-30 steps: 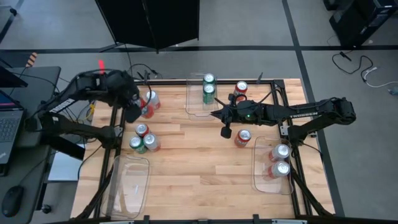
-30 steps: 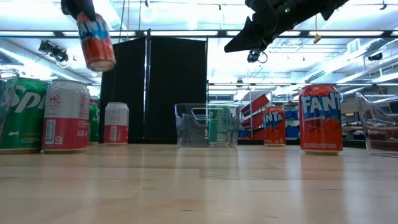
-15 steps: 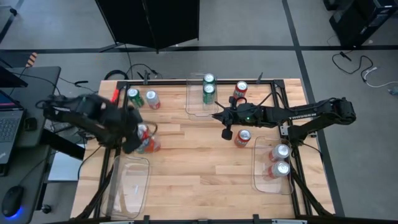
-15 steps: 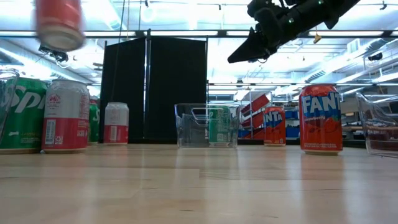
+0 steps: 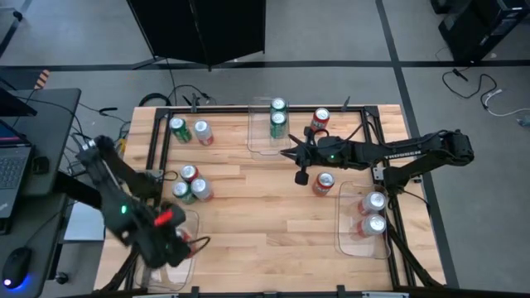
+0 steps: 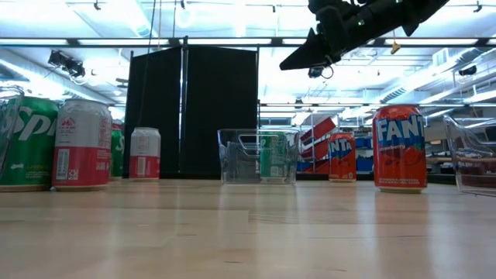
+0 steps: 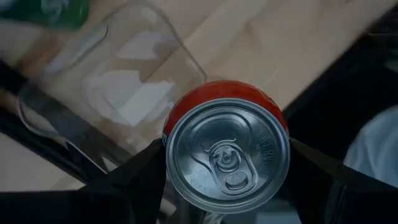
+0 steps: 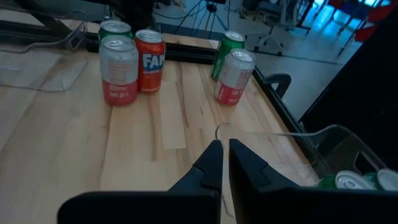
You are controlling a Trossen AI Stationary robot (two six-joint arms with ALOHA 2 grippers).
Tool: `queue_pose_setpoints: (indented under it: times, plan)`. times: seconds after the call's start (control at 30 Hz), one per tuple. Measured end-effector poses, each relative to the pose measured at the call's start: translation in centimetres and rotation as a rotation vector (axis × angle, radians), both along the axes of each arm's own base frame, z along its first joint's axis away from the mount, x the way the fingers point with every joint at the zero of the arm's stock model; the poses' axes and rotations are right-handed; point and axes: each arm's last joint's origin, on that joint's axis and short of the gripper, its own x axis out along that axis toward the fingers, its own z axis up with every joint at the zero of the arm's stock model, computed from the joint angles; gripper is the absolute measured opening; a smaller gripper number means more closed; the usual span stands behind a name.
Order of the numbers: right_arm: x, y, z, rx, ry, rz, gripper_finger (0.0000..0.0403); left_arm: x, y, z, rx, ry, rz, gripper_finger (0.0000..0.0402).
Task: Sort soda cans
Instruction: Put the top left red soda can into the bottom left transparent bin
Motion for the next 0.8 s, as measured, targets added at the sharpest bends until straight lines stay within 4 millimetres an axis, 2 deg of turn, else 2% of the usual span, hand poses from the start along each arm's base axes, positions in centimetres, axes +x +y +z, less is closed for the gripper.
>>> queue_pose_setpoints:
  times: [0.17,0.4,0.6,0.8]
  plan:
    - [0.1,0.0,0.3,-0.031,-0.028,0.03,0.0014,-1.4,-3.3,-2.1,0.058,0.071,0.128,0.0268]
    - [0.3,0.2,0.6,-0.055,-0.051,0.101,0.0014,-2.8,-5.7,-3.8,0.071,0.119,0.349,0.0268]
    - [0.3,0.2,0.6,-0.055,-0.051,0.103,0.0014,-3.0,-6.4,-4.7,0.09,0.206,0.406,0.0268]
    - [0.3,0.2,0.6,-0.06,-0.05,0.106,0.0014,-3.1,-5.9,-5.2,0.211,0.202,0.413,0.0268]
